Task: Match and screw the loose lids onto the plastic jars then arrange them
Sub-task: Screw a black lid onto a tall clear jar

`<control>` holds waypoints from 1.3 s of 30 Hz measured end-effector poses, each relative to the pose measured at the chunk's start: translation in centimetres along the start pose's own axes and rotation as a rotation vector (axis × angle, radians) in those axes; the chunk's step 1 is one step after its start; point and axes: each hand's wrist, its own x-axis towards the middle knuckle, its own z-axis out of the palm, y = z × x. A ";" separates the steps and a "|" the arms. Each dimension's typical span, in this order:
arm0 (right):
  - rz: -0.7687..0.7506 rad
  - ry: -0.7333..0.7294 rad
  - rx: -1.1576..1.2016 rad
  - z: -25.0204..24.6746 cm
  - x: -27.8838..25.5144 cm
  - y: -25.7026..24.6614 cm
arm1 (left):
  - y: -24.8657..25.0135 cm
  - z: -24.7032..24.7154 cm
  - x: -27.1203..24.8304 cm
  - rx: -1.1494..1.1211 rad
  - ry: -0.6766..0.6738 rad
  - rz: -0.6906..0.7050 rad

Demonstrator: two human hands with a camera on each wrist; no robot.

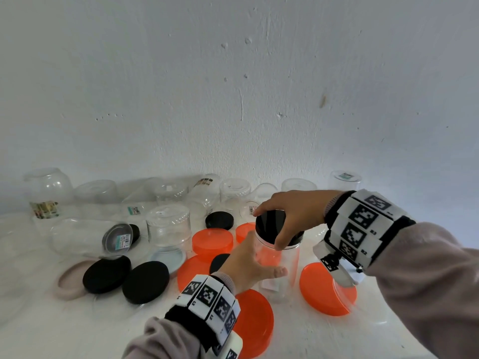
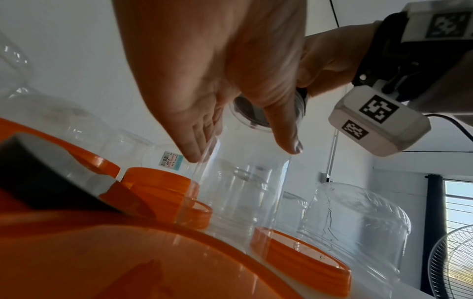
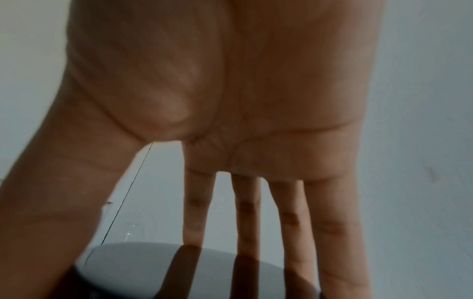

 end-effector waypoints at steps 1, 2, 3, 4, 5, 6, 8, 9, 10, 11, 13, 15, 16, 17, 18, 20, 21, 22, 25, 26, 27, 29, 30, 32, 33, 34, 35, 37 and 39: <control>-0.008 0.000 -0.006 0.0 0.1 0.1 | 0.0 0.0 0.0 0.006 0.002 -0.001; -0.017 -0.001 -0.012 0.0 0.1 0.1 | 0.0 0.0 0.0 0.013 0.003 -0.001; -0.026 -0.003 -0.017 0.0 0.1 0.2 | 0.0 0.0 0.0 0.019 0.004 -0.003; -0.034 -0.006 -0.021 0.0 0.2 0.3 | 0.1 0.0 0.0 0.024 0.003 -0.008; -0.042 -0.010 -0.025 -0.1 0.1 0.4 | 0.1 0.0 0.0 0.027 0.001 -0.012; -0.053 -0.016 -0.027 -0.1 0.1 0.4 | 0.1 0.0 0.1 0.028 -0.001 -0.015; -0.086 -0.033 -0.025 -0.3 0.1 0.5 | 0.1 0.0 0.1 0.030 -0.004 -0.020; -0.105 -0.041 -0.025 -0.3 0.2 0.5 | 0.2 -0.1 0.1 0.033 -0.006 -0.020; -0.117 -0.048 -0.031 -0.3 0.2 0.5 | 0.2 -0.1 0.1 0.040 -0.007 -0.020; -0.122 -0.051 -0.041 -0.3 0.3 0.4 | 0.2 -0.1 0.0 0.047 -0.007 -0.022; -0.103 -0.045 -0.043 -0.3 0.3 0.5 | 0.1 -0.1 0.0 0.044 -0.003 -0.021; -0.083 -0.040 -0.031 -0.2 0.3 0.6 | 0.2 0.0 -0.1 0.030 -0.002 -0.022; -0.078 -0.038 -0.029 -0.2 0.3 0.6 | 0.2 -0.1 -0.1 0.031 -0.003 -0.023; -0.075 -0.037 -0.031 -0.2 0.3 0.6 | 0.2 -0.1 -0.1 0.035 -0.005 -0.023; -0.071 -0.035 -0.036 -0.2 0.4 0.6 | 0.2 -0.1 -0.1 0.037 -0.005 -0.023; -0.063 -0.033 -0.050 -0.2 0.5 0.6 | 0.2 -0.1 -0.1 0.039 -0.004 -0.023; -0.061 -0.035 -0.054 -0.2 0.5 0.6 | 0.2 -0.1 -0.1 0.043 -0.004 -0.024; -0.061 -0.037 -0.058 -0.1 0.6 0.6 | 0.2 -0.1 -0.1 0.046 -0.006 -0.025; -0.070 -0.049 -0.062 -0.2 0.7 0.6 | 0.2 -0.1 -0.1 0.041 -0.015 -0.037; -0.076 -0.053 -0.057 -0.2 0.7 0.6 | 0.2 -0.1 -0.1 0.040 -0.016 -0.040; -0.081 -0.055 -0.050 -0.2 0.7 0.6 | 0.2 -0.1 -0.1 0.041 -0.016 -0.044; -0.082 -0.048 -0.034 -0.2 0.7 0.7 | 0.2 -0.1 -0.1 0.044 -0.015 -0.052; -0.076 -0.039 -0.026 -0.1 0.7 0.8 | 0.3 -0.1 0.0 0.046 -0.015 -0.056; -0.065 -0.017 -0.024 -0.1 0.7 0.8 | 0.3 0.0 -0.1 0.046 -0.013 -0.056; -0.058 -0.006 -0.028 0.0 0.7 0.8 | 0.2 0.0 0.0 0.046 -0.012 -0.054; -0.046 0.005 -0.033 0.0 0.7 0.8 | 0.3 0.0 -0.1 0.050 -0.011 -0.053; -0.026 0.015 -0.038 0.1 0.7 0.7 | 0.3 0.0 -0.1 0.059 -0.011 -0.055; 0.029 0.036 -0.042 0.4 0.7 0.4 | 0.3 0.0 -0.1 0.071 -0.016 -0.053; 0.073 0.057 -0.044 0.7 0.7 0.1 | 0.2 -0.1 0.0 0.078 -0.019 -0.046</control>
